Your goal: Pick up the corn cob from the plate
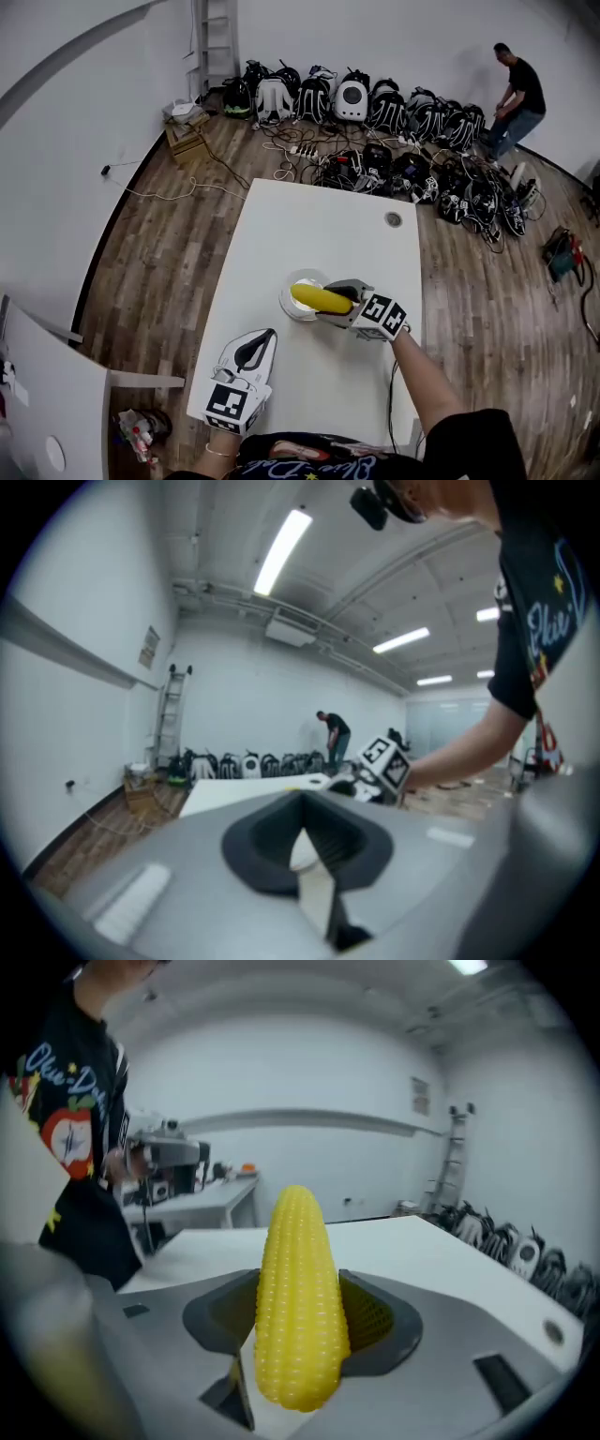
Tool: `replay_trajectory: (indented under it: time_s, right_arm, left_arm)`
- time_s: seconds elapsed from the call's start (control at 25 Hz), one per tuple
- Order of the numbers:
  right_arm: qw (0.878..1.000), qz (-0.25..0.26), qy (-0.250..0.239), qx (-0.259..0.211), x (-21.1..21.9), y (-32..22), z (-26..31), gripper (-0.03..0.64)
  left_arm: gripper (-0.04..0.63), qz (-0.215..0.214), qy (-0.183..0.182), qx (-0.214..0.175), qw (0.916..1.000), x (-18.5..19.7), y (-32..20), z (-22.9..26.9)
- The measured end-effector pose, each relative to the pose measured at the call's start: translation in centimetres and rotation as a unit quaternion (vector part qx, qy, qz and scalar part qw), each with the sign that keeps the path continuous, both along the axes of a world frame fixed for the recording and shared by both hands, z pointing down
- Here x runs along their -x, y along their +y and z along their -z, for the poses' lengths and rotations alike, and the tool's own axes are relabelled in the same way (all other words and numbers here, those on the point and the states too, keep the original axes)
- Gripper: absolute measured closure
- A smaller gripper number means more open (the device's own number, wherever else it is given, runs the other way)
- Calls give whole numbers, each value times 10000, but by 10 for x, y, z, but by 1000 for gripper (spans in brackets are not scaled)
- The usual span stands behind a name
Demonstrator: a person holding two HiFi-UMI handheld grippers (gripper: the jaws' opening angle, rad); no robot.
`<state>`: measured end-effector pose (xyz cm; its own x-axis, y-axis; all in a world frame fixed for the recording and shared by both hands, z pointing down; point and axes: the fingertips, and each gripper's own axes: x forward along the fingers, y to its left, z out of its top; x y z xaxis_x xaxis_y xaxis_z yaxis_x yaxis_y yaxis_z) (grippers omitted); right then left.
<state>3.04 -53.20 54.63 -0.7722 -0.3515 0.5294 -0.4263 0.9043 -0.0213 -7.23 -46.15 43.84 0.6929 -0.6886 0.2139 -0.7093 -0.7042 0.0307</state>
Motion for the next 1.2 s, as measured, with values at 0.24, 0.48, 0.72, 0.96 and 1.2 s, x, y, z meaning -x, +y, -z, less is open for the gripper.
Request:
replay_trajectory:
  time_s: [0.24, 0.48, 0.72, 0.96, 1.2]
  right_arm:
    - [9548, -1680, -2430, 323, 10, 62, 48, 356]
    - [8907, -2550, -3761, 145, -6, 85, 112, 356]
    - [8833, -2832, -3736, -73, -29, 93, 126, 356]
    - [8806, -2943, -3713, -107, -28, 96, 126, 356]
    - [8870, -2770, -3687, -220, -26, 100, 132, 356]
  left_arm:
    - [594, -223, -250, -335, 9989, -27, 3, 15]
    - [595, -350, -105, -297, 9989, -46, 12, 25]
    - [594, -234, -97, -230, 9994, -42, 21, 25]
    - [595, -260, -98, -315, 9991, -33, 25, 23]
    - [594, -284, -110, -232, 9993, -34, 27, 22]
